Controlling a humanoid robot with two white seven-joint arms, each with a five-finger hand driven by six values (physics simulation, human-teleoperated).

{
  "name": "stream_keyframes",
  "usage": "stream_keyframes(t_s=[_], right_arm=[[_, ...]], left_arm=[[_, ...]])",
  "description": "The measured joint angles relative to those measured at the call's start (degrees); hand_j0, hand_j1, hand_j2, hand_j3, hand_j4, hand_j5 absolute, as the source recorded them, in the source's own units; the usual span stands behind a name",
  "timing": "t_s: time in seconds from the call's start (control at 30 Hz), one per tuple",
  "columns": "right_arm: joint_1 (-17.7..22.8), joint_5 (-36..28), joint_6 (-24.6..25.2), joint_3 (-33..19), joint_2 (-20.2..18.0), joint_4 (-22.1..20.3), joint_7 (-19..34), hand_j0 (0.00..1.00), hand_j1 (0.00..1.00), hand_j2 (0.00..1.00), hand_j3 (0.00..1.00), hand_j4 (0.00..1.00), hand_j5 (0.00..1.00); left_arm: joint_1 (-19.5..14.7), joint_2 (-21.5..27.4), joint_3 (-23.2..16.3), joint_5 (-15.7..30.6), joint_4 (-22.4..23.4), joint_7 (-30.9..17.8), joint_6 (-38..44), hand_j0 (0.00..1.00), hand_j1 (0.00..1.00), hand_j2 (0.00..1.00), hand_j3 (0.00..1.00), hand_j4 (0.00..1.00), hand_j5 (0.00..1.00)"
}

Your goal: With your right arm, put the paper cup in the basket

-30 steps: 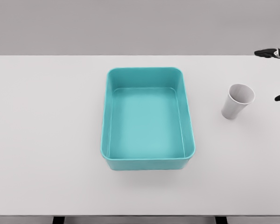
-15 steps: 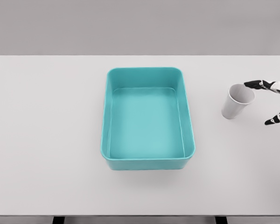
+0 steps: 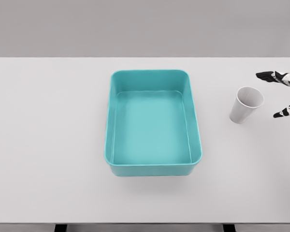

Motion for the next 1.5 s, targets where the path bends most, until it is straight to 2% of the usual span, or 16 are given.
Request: stream_keyframes(t_s=[0.43, 1.07, 1.47, 1.5], right_arm=[[0.0, 0.5, 0.6, 0.4, 1.7, -2.3, 0.0, 1.00, 1.00, 1.00, 1.00, 1.00, 1.00], [-0.8, 4.4, 2.4, 1.4, 5.7, -1.2, 0.0, 1.00, 1.00, 1.00, 1.00, 1.00, 1.00], [-0.8, 4.5, 2.5, 1.3, 6.1, -1.7, -0.4, 1.00, 1.00, 1.00, 1.00, 1.00, 1.00], [-0.8, 4.5, 2.5, 1.4, 6.1, -1.8, -0.4, 0.95, 0.95, 0.95, 0.95, 0.95, 0.95]], left_arm=[[0.0, 0.0, 0.0, 0.0, 0.0, 0.0, 0.0, 1.00, 1.00, 1.00, 1.00, 1.00, 1.00], [0.0, 0.0, 0.0, 0.0, 0.0, 0.0, 0.0, 1.00, 1.00, 1.00, 1.00, 1.00, 1.00], [0.0, 0.0, 0.0, 0.0, 0.0, 0.0, 0.0, 1.00, 1.00, 1.00, 1.00, 1.00, 1.00], [0.0, 0.0, 0.0, 0.0, 0.0, 0.0, 0.0, 1.00, 1.00, 1.00, 1.00, 1.00, 1.00]])
